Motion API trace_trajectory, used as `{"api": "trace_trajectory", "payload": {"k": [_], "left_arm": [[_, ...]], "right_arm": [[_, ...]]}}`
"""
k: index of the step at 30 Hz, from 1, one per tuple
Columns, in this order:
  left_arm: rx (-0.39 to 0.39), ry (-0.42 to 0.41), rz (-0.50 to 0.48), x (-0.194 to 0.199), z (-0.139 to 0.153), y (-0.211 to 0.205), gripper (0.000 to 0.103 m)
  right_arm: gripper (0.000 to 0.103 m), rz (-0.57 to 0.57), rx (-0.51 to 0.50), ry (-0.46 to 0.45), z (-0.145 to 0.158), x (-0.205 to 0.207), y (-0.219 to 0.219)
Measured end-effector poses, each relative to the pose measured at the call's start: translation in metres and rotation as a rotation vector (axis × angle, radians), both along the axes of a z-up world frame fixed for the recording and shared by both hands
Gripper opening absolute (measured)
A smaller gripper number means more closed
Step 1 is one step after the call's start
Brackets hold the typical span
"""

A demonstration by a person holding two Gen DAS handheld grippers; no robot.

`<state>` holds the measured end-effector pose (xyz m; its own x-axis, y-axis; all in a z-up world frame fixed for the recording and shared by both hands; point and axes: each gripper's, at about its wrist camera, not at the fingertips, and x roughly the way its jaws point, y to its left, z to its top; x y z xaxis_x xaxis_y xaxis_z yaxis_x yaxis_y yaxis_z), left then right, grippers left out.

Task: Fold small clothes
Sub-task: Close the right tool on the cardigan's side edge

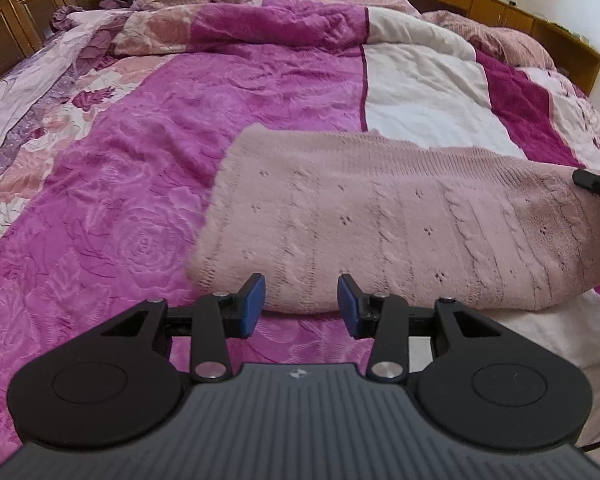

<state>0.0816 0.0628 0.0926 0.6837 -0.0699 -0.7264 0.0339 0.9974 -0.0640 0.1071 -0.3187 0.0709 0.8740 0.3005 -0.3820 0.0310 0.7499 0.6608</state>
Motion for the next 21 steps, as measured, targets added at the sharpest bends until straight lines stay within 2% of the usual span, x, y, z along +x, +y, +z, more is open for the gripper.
{"api": "trace_trajectory", "payload": {"k": [11,16,21], "left_arm": [[0.007,-0.02,0.054,-0.005,0.009,0.048,0.048],[0.001,-0.017,0.065,-0.001,0.006,0.063,0.048],[-0.009,-0.021,0.073,0.001,0.004,0.073,0.048]], "right_arm": [[0.021,0.071,-0.066,-0.046,0.051,0.009,0.069],[0.021,0.067,-0.006,-0.047,0.064,0.018,0.102],[0.021,0.095,0.007,-0.04,0.069,0.033,0.142]]}}
